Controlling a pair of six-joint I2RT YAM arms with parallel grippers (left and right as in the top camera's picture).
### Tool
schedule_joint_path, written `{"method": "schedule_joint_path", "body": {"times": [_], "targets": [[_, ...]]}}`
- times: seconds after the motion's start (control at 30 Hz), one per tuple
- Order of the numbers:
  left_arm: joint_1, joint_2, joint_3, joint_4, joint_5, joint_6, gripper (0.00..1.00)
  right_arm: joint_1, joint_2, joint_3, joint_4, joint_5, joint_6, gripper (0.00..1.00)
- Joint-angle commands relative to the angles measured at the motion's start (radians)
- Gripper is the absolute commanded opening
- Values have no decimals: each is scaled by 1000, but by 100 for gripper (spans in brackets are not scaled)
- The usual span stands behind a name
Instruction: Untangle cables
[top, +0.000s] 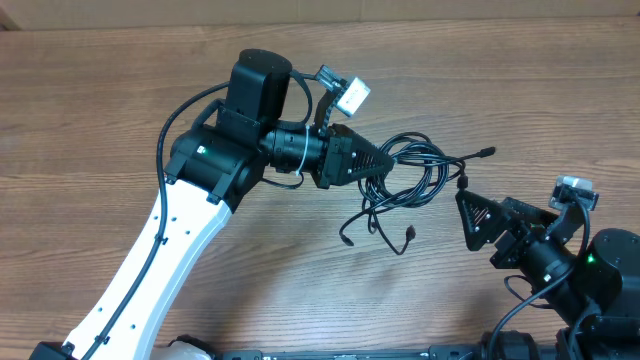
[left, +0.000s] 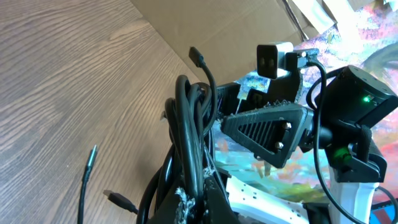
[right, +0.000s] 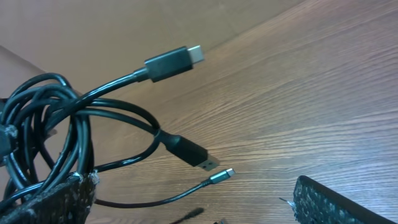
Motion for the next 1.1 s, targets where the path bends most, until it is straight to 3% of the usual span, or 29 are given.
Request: {"method": "schedule_joint_path", "body": {"times": [0.0, 0.37, 0.5, 0.8, 1.07], "targets": [[-7, -12, 28, 9, 34, -37, 4, -2, 0, 11, 11, -27, -3, 100], [-119, -12, 28, 115, 40, -114, 4, -2, 0, 11, 39, 121, -32, 100], [-145, -12, 28, 180, 165, -125, 4, -2, 0, 11, 40, 193, -50, 100], [-137, -12, 28, 187, 244, -124, 4, -2, 1, 11, -23, 462, -48, 100], [-37, -12, 28, 188, 327, -120, 4, -2, 1, 11, -137, 696, -48, 100]]}}
